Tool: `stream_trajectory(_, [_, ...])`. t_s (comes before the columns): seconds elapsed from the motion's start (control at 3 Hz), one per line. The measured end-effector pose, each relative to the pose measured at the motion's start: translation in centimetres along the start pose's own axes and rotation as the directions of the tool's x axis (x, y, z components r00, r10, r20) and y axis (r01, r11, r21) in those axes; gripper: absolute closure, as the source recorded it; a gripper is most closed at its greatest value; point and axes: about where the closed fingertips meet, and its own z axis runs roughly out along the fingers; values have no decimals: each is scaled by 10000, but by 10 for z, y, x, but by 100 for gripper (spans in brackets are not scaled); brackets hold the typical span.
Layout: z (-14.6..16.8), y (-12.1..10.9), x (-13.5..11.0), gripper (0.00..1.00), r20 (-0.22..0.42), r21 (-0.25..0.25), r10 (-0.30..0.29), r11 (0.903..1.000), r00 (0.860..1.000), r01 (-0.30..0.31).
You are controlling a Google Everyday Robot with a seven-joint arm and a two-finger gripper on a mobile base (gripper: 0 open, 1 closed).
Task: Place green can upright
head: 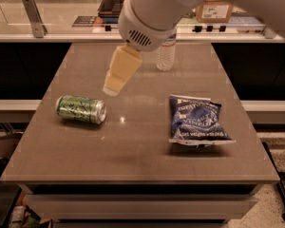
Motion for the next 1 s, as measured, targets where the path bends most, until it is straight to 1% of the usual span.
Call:
stream_trajectory(0.33, [20,15,-13,0,-659,-406,-476,9982,9967,450])
stream_trajectory(0.67, [35,29,-19,0,-1043,-919,-789,9933,9914,694])
stream_trajectory(1.0, [34,30,-19,0,-1061,-940,-808,9930,9911,709])
